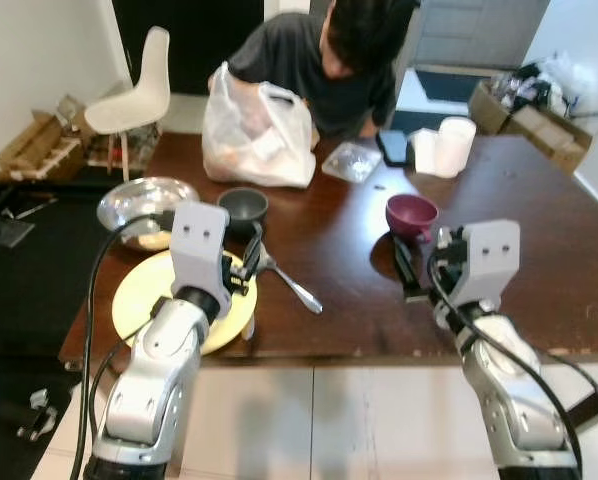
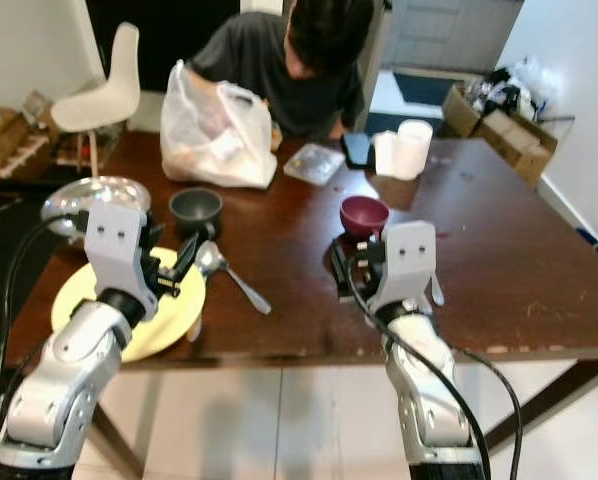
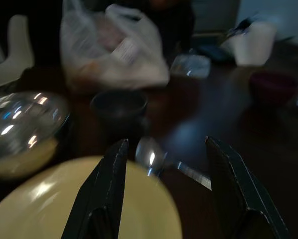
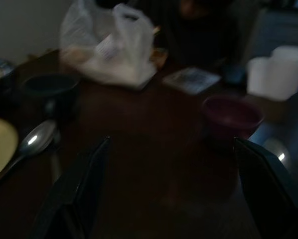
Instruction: Setting the table
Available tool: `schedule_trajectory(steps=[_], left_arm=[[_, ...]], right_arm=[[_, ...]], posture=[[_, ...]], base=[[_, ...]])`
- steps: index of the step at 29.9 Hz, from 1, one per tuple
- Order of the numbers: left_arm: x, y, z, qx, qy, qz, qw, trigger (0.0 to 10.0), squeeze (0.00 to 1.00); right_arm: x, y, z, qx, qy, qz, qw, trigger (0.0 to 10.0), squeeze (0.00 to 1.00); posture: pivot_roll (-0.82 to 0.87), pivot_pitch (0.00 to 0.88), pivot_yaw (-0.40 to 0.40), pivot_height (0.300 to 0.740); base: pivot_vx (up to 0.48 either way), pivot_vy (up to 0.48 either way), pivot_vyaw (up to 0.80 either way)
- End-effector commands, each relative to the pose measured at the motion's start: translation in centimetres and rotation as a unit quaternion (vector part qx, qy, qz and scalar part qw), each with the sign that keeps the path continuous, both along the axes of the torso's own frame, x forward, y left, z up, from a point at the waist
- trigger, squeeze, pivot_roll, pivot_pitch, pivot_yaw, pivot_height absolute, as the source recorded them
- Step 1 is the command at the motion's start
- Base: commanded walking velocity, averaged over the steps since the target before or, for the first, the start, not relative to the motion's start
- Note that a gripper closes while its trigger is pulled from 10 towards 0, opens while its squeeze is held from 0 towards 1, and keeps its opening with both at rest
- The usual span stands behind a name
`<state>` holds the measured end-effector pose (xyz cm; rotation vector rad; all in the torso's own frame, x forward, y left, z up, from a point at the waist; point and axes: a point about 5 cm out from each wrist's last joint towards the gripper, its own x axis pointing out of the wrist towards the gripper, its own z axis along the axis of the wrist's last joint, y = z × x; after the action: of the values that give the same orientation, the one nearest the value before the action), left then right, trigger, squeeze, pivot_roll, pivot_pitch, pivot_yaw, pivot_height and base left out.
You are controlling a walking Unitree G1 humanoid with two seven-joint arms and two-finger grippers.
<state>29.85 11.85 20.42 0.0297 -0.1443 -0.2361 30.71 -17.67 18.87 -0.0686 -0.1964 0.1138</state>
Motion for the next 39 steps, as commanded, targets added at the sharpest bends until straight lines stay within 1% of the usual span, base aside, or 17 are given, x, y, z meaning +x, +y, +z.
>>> schedule_trajectory(steps=[1,5,14,16,24,39], left_arm=[[-0.05,-0.05,-0.21,0.005,0.002,0.002,1.000,10.0,0.00],[-0.05,-0.09,-0.24,0.005,0.003,0.000,1.000,10.0,0.00],[-0.07,-0.19,-0.36,0.006,0.004,-0.002,1.000,10.0,0.00],[-0.07,-0.21,-0.38,0.006,0.004,-0.002,1.000,10.0,0.00],[-0.05,-0.28,-0.45,0.005,0.006,-0.002,1.000,10.0,0.00],[-0.03,-0.33,-0.55,0.003,0.007,-0.001,1.000,10.0,0.00]], right_arm=[[0.06,-0.24,-0.37,-0.002,0.008,-0.005,1.000,10.0,0.00],[0.15,-0.31,-0.41,-0.003,0.010,-0.007,1.000,10.0,0.00],[0.20,-0.48,-0.56,0.001,0.015,-0.010,1.000,10.0,0.00],[0.23,-0.52,-0.59,0.002,0.017,-0.011,1.000,10.0,0.00],[0.32,-0.66,-0.66,0.010,0.020,-0.013,1.000,10.0,0.00],[0.35,-0.77,-0.63,0.008,0.022,-0.014,1.000,10.0,0.00]], posture=[[-0.06,0.000,0.053,0.740],[-0.06,0.000,0.052,0.740],[-0.06,0.000,0.051,0.740],[-0.06,0.000,0.051,0.740],[-0.06,0.000,0.050,0.740],[-0.06,0.000,0.048,0.740]], base=[[-0.349,0.000,0.00],[-0.315,0.000,0.00],[0.000,0.000,0.00],[0.000,0.000,-0.48],[0.000,0.000,-0.79],[0.000,0.000,-0.79]])
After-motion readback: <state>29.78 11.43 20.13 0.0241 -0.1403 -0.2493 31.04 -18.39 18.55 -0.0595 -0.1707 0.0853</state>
